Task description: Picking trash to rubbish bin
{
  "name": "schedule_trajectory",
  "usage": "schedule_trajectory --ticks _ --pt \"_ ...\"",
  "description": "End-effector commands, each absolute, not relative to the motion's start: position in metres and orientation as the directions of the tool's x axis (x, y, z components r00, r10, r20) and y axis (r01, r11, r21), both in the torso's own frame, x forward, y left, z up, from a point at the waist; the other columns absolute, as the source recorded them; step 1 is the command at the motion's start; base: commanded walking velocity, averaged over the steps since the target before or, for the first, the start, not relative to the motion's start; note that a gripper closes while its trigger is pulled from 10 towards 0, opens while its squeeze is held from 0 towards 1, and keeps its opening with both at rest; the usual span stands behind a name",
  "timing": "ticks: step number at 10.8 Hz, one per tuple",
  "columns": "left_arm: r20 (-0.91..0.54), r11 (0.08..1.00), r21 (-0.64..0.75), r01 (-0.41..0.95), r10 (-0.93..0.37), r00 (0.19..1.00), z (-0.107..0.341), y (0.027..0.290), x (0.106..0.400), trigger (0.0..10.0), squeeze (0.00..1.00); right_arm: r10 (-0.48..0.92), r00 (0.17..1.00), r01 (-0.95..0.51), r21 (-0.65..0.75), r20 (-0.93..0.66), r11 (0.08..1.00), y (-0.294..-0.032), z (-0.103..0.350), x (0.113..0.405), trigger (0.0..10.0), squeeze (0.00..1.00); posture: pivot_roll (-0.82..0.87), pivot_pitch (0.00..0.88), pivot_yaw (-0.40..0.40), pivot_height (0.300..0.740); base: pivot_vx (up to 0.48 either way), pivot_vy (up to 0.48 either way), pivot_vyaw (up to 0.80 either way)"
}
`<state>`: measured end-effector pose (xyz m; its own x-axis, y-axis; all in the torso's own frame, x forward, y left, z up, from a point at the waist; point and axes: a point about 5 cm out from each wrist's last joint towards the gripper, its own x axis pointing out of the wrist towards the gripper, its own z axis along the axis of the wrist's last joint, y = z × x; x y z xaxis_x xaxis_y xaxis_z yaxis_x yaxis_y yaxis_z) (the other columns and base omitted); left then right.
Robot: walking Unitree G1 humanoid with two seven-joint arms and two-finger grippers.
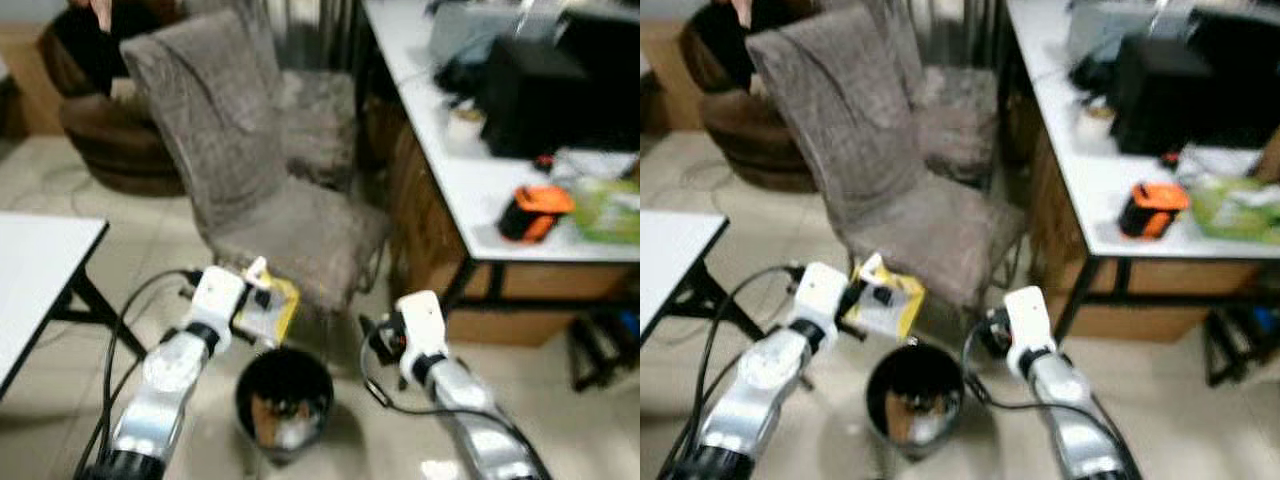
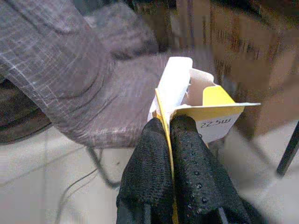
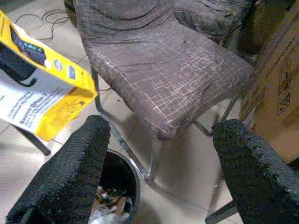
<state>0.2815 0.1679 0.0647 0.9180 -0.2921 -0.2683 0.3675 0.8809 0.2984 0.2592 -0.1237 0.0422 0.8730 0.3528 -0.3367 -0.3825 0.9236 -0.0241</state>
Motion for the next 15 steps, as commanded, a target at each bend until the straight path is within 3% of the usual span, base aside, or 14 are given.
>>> schedule_trajectory --ticks 1,3,5,8,11,15 --pt "-0.322 0.859 0.32 0.4 -0.298 0.899 0.055 0.162 0.28 10.0 0.0 0.35 0.861 -0.392 -0.042 -0.368 0.919 -0.13 0.038 0.258 10.0 0.0 -0.06 0.064 -0.012 0.74 0.0 0.0 0.0" --pt "-0.38 0.861 0.351 0.369 -0.229 0.896 0.046 0.173 0.286 10.0 0.0 0.475 0.786 -0.511 0.017 -0.394 0.86 -0.123 0.038 0.25 10.0 0.0 -0.07 0.071 -0.007 0.74 0.0 0.0 0.0" --pt "-0.407 0.887 0.284 0.363 -0.231 0.884 0.036 0.169 0.293 10.0 0.0 0.585 0.699 -0.632 0.026 -0.411 0.774 -0.112 0.037 0.239 10.0 0.0 -0.07 0.095 -0.001 0.74 0.0 0.0 0.0" --pt "-0.408 0.898 0.195 0.394 -0.291 0.865 0.033 0.155 0.303 10.0 0.0 0.646 0.672 -0.684 0.03 -0.363 0.729 -0.101 0.052 0.231 10.0 0.0 -0.09 0.129 0.019 0.74 0.0 0.0 0.0" --pt "-0.406 0.847 0.266 0.46 -0.335 0.85 0.036 0.143 0.314 10.0 0.0 0.667 0.635 -0.71 0.047 -0.389 0.703 -0.105 0.057 0.221 10.0 0.0 -0.11 0.137 0.033 0.74 0.0 0.0 0.0" --pt "-0.43 0.829 0.295 0.475 -0.328 0.841 0.03 0.15 0.314 10.0 0.0 0.674 0.618 -0.724 0.041 -0.403 0.688 -0.106 0.06 0.217 10.0 0.0 -0.11 0.137 0.027 0.74 0.0 0.0 0.0"
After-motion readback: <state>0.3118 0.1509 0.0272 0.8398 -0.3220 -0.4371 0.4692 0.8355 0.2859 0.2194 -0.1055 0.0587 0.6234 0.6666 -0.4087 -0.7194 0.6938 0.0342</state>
